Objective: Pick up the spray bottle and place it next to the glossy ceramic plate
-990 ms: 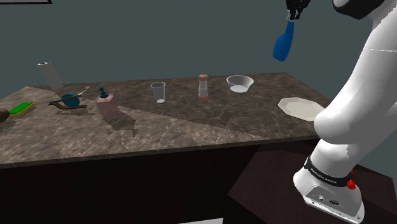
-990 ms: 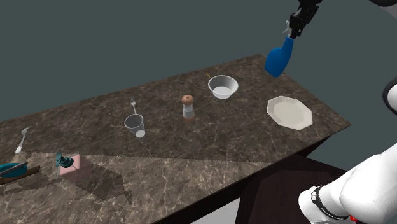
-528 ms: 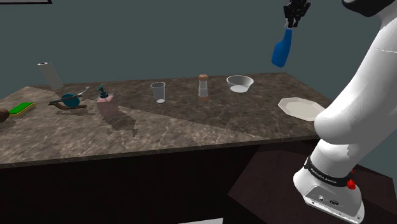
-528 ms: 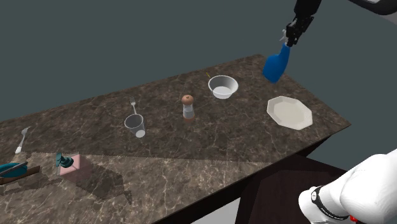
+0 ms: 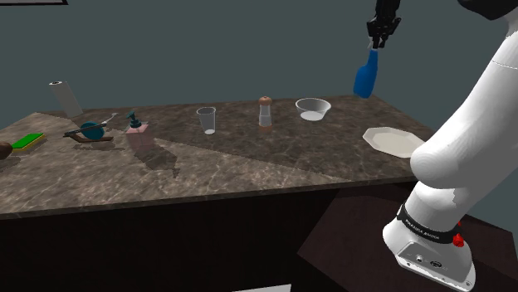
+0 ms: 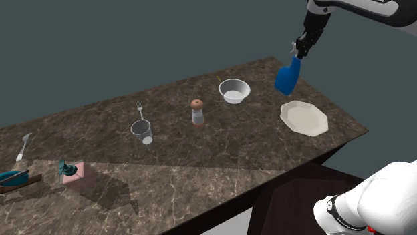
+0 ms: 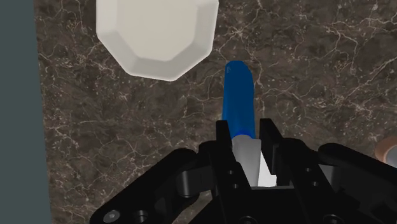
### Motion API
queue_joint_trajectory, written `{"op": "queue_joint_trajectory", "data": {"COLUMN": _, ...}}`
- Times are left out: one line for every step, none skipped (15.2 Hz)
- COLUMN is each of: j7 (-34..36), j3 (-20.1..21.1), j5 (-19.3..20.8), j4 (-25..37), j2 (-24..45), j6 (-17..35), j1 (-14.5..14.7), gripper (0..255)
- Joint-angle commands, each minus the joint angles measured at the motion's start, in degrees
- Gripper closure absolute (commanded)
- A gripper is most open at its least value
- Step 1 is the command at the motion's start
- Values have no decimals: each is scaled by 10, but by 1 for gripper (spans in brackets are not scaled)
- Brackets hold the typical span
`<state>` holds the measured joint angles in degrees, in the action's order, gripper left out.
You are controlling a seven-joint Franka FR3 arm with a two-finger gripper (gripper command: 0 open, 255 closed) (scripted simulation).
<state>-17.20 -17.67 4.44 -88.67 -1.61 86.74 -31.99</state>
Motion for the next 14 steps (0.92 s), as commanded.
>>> {"op": "queue_joint_trajectory", "data": {"j7": 3, "j3": 1, "j5": 2, "j4": -23, "j2": -6, "j6": 17, "j1": 1, "gripper": 255}}
{"op": "queue_joint_trajectory", "data": {"j7": 4, "j3": 1, "j5": 2, "j4": -33, "j2": -8, "j6": 25, "j1": 1, "gripper": 255}}
{"op": "queue_joint_trajectory", "data": {"j7": 5, "j3": 1, "j5": 3, "j4": -43, "j2": -11, "j6": 33, "j1": 1, "gripper": 255}}
{"op": "queue_joint_trajectory", "data": {"j7": 6, "j3": 1, "j5": 4, "j4": -54, "j2": -13, "j6": 41, "j1": 1, "gripper": 255}}
{"op": "queue_joint_trajectory", "data": {"j7": 7, "j3": 2, "j5": 4, "j4": -64, "j2": -15, "j6": 50, "j1": 1, "gripper": 255}}
{"op": "queue_joint_trajectory", "data": {"j7": 8, "j3": 2, "j5": 5, "j4": -73, "j2": -16, "j6": 58, "j1": 1, "gripper": 255}}
{"op": "queue_joint_trajectory", "data": {"j7": 8, "j3": 2, "j5": 5, "j4": -83, "j2": -18, "j6": 66, "j1": 1, "gripper": 255}}
{"op": "queue_joint_trajectory", "data": {"j7": 9, "j3": 2, "j5": 6, "j4": -92, "j2": -19, "j6": 73, "j1": 1, "gripper": 255}}
{"op": "queue_joint_trajectory", "data": {"j7": 10, "j3": 2, "j5": 6, "j4": -101, "j2": -21, "j6": 81, "j1": 1, "gripper": 255}}
{"op": "queue_joint_trajectory", "data": {"j7": 11, "j3": 2, "j5": 7, "j4": -110, "j2": -22, "j6": 89, "j1": 1, "gripper": 255}}
{"op": "queue_joint_trajectory", "data": {"j7": 12, "j3": 2, "j5": 7, "j4": -119, "j2": -23, "j6": 97, "j1": 1, "gripper": 255}}
{"op": "queue_joint_trajectory", "data": {"j7": 12, "j3": 2, "j5": 7, "j4": -128, "j2": -24, "j6": 105, "j1": 1, "gripper": 255}}
{"op": "queue_joint_trajectory", "data": {"j7": 13, "j3": 2, "j5": 8, "j4": -136, "j2": -24, "j6": 113, "j1": 1, "gripper": 255}}
{"op": "queue_joint_trajectory", "data": {"j7": 13, "j3": 2, "j5": 8, "j4": -145, "j2": -25, "j6": 120, "j1": 1, "gripper": 255}}
